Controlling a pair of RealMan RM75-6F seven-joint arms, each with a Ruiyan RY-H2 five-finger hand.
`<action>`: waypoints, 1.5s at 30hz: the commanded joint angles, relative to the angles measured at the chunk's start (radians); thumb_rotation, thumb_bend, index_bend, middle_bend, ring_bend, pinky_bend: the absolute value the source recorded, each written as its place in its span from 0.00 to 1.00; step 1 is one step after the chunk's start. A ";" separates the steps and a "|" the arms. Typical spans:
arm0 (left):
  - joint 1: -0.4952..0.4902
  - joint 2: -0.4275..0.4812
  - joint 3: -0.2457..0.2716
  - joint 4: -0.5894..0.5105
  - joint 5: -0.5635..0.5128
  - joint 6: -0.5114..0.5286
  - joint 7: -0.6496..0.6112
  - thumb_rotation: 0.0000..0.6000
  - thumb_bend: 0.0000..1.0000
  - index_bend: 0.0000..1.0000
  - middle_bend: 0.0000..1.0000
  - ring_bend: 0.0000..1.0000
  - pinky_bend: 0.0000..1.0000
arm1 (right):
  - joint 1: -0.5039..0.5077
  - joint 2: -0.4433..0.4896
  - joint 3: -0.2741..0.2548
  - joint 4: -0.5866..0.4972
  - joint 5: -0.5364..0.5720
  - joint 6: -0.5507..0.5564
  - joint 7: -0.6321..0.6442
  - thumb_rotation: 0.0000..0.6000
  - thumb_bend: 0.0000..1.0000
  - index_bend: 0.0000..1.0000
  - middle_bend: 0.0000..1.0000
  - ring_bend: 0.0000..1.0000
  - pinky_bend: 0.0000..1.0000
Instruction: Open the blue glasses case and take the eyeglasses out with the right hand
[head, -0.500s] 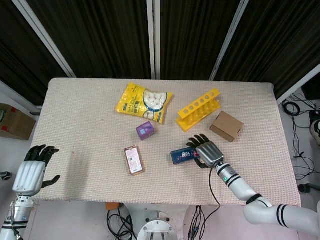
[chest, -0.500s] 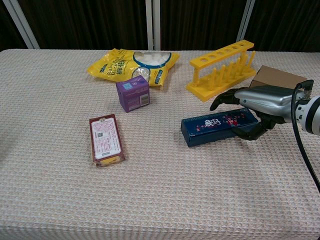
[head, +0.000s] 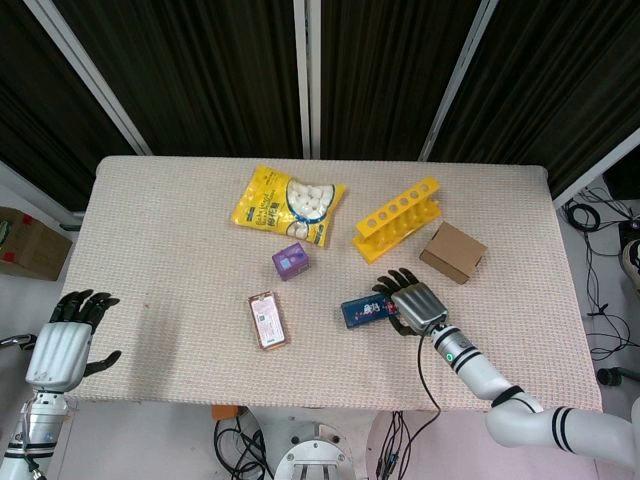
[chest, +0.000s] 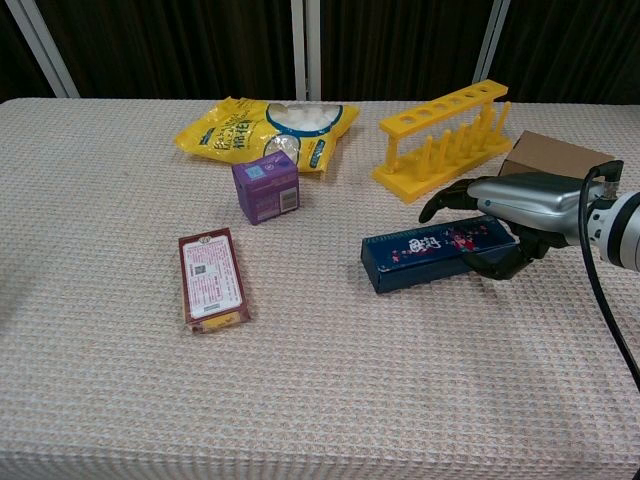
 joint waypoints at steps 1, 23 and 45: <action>0.001 0.000 0.001 0.001 0.001 0.001 0.000 1.00 0.08 0.25 0.20 0.12 0.14 | 0.005 -0.005 0.002 0.004 0.007 -0.003 -0.006 1.00 0.48 0.20 0.14 0.00 0.01; 0.007 -0.005 0.005 0.034 0.008 0.006 -0.043 1.00 0.08 0.25 0.20 0.12 0.14 | 0.080 -0.028 0.044 -0.001 0.122 -0.032 -0.115 1.00 0.66 0.50 0.26 0.05 0.03; 0.012 -0.004 0.013 0.038 0.013 0.003 -0.055 1.00 0.08 0.25 0.20 0.12 0.14 | 0.055 -0.005 -0.091 -0.153 -0.072 0.108 -0.177 1.00 0.76 0.34 0.13 0.03 0.03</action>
